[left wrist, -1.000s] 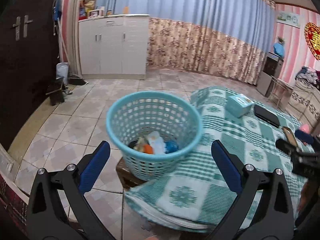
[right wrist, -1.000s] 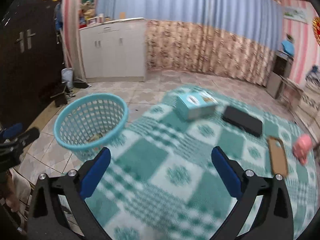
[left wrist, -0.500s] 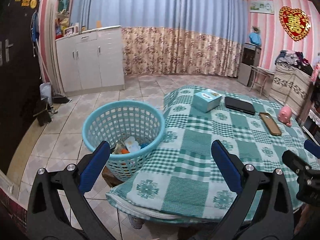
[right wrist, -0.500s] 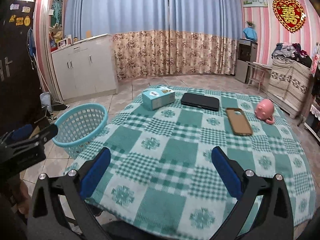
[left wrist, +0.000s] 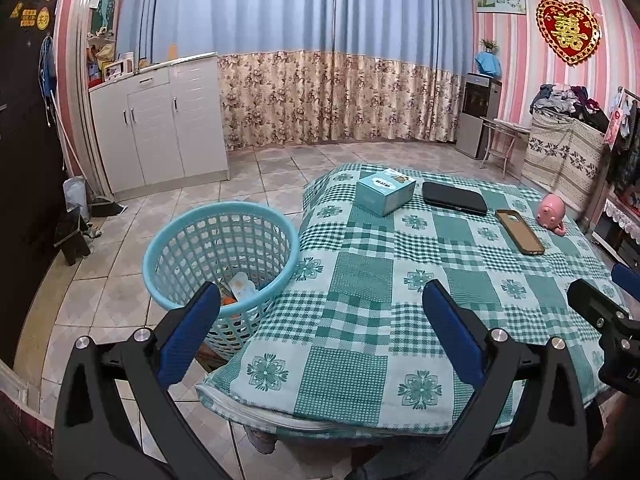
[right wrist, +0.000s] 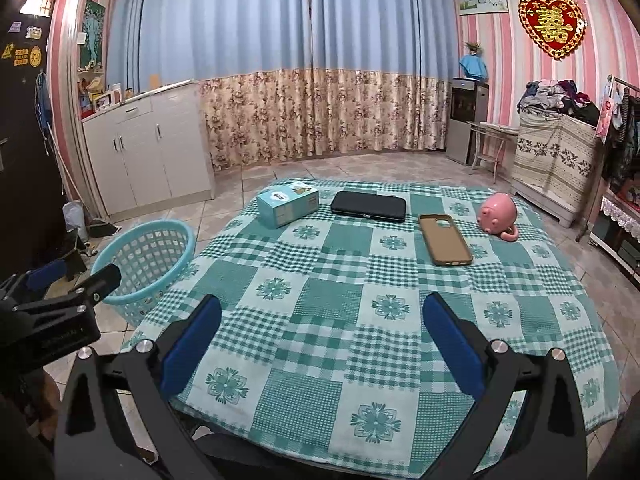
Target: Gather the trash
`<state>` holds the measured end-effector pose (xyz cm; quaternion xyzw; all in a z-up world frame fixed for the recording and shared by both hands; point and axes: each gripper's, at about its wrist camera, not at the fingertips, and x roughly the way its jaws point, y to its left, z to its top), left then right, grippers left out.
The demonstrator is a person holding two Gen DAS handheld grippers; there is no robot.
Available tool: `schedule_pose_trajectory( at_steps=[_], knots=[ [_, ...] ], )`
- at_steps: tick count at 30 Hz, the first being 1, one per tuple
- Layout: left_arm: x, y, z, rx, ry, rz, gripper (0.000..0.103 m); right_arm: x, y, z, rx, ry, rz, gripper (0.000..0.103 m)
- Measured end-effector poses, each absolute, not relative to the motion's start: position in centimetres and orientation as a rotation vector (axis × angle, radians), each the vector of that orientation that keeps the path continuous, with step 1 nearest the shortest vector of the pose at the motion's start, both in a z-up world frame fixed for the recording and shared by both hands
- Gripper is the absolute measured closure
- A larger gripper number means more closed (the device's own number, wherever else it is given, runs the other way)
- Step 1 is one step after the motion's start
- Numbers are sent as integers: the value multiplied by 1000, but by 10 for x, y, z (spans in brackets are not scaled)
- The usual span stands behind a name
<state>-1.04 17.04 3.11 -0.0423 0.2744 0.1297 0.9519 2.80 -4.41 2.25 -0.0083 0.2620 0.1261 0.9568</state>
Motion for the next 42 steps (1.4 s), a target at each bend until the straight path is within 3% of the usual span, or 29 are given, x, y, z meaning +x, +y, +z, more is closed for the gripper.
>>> schedule_pose_trajectory(
  at_steps=[42],
  knots=[
    [-13,162,37,-52,521,253,5,26,-49,19,-9,517,226,5]
  ],
)
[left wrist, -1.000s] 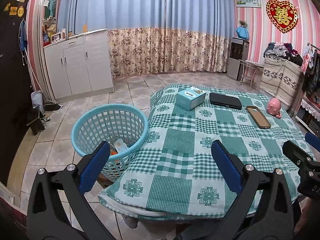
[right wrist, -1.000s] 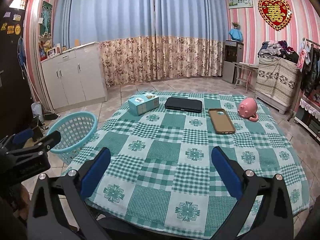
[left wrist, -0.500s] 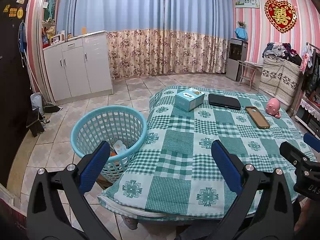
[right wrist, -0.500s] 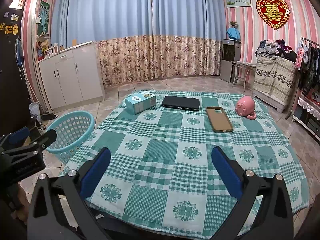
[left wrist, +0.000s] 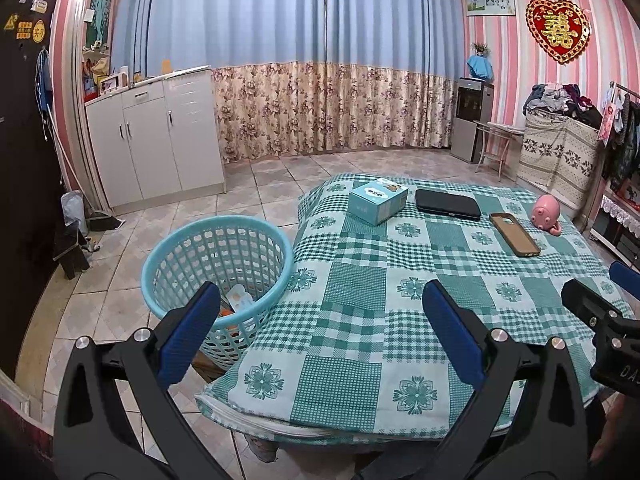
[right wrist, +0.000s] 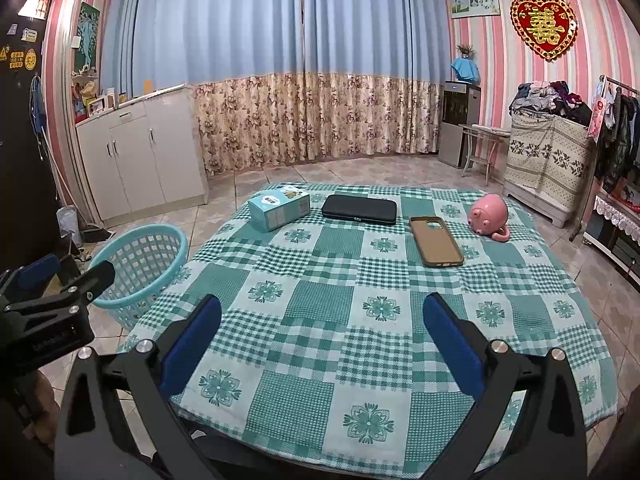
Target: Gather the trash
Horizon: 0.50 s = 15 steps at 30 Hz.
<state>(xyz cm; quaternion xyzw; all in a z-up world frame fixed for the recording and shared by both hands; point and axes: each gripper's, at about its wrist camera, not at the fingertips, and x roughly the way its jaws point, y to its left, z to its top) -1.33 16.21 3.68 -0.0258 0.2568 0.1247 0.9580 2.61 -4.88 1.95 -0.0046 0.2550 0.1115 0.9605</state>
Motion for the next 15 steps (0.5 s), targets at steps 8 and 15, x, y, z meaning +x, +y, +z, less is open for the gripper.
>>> schedule_pose_trajectory(
  at_steps=[8,15],
  knots=[
    [-13,163,36,-51,522,256,5,26,-50,20,-11,514,222,5],
    [-13,164,36,-49,522,255,5,26,-51,21,-13,514,220,5]
  ],
)
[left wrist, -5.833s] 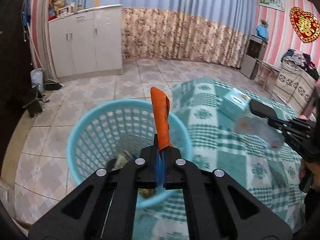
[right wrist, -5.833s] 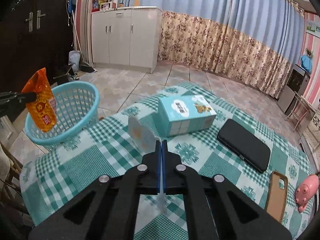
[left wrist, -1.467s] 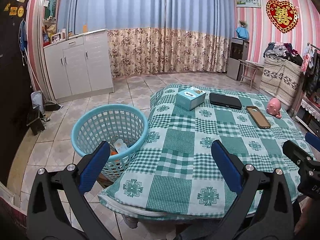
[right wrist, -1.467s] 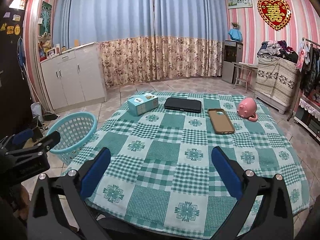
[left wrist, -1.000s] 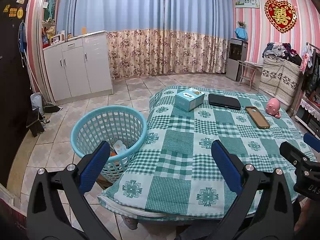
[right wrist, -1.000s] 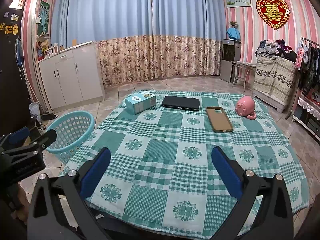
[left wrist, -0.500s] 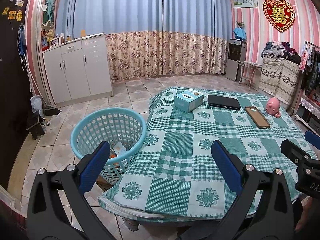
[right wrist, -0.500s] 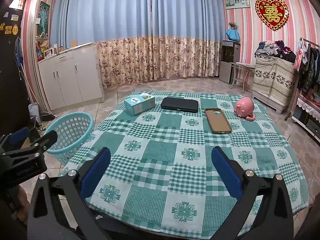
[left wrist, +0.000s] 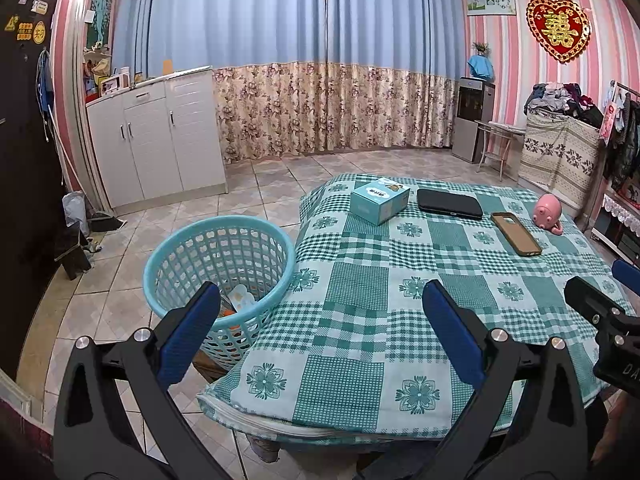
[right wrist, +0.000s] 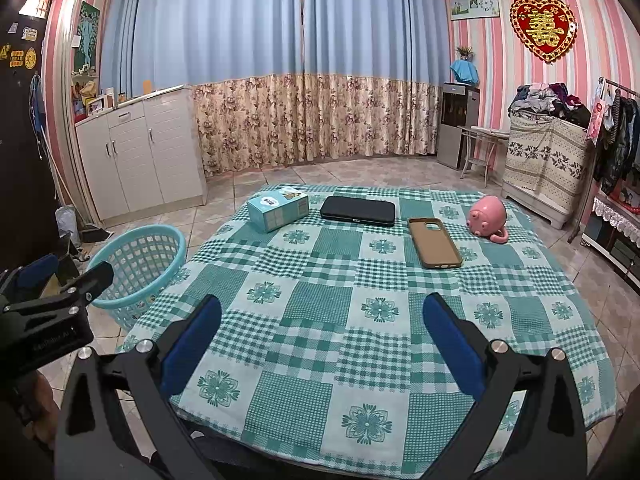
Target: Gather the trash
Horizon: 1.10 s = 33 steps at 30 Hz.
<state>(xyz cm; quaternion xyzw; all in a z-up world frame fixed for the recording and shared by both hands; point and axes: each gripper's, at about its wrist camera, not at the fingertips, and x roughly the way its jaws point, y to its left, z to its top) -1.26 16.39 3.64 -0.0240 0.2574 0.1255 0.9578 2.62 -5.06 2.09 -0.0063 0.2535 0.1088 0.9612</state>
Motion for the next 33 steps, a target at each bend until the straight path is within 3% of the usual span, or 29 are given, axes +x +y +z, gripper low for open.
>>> schedule_pose_trajectory(
  at_steps=[33],
  knots=[
    [-13,164,37,-43,513,258,5,26,-54,22,-14,513,225,5]
  ],
)
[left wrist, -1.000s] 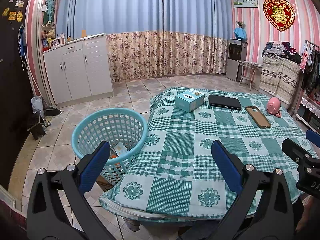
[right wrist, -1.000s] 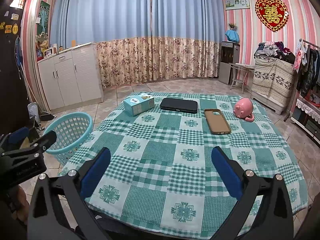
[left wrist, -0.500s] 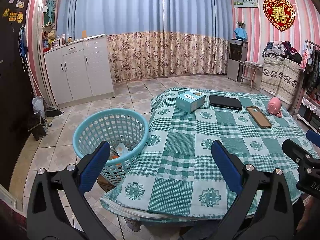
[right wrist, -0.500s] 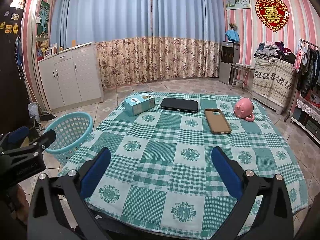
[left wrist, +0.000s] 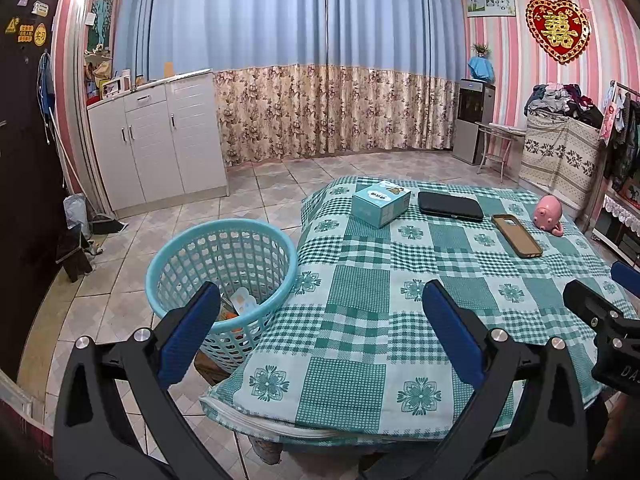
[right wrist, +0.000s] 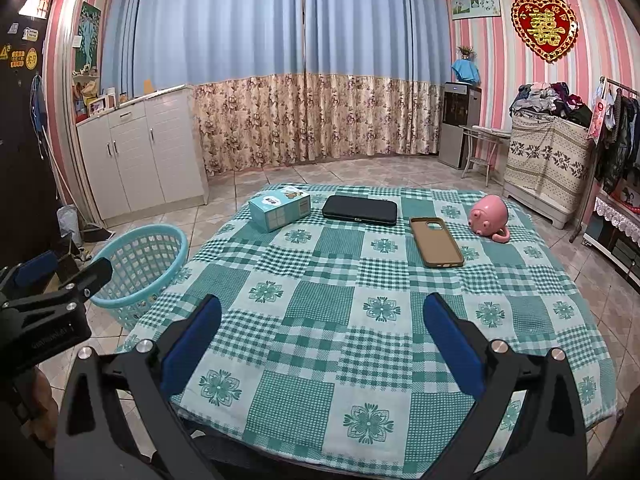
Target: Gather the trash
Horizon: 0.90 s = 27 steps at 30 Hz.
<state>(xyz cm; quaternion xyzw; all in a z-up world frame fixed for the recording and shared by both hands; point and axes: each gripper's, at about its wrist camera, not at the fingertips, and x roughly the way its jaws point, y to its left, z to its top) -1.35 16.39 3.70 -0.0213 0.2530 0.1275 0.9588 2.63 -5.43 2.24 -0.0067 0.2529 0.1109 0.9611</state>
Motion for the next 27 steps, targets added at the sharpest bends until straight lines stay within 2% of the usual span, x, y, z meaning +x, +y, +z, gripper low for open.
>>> schedule_pose_trajectory(
  at_steps=[27],
  knots=[
    [-13,163,39,-44,507,257,5,25,-53,23,-13,514,226,5]
  ],
)
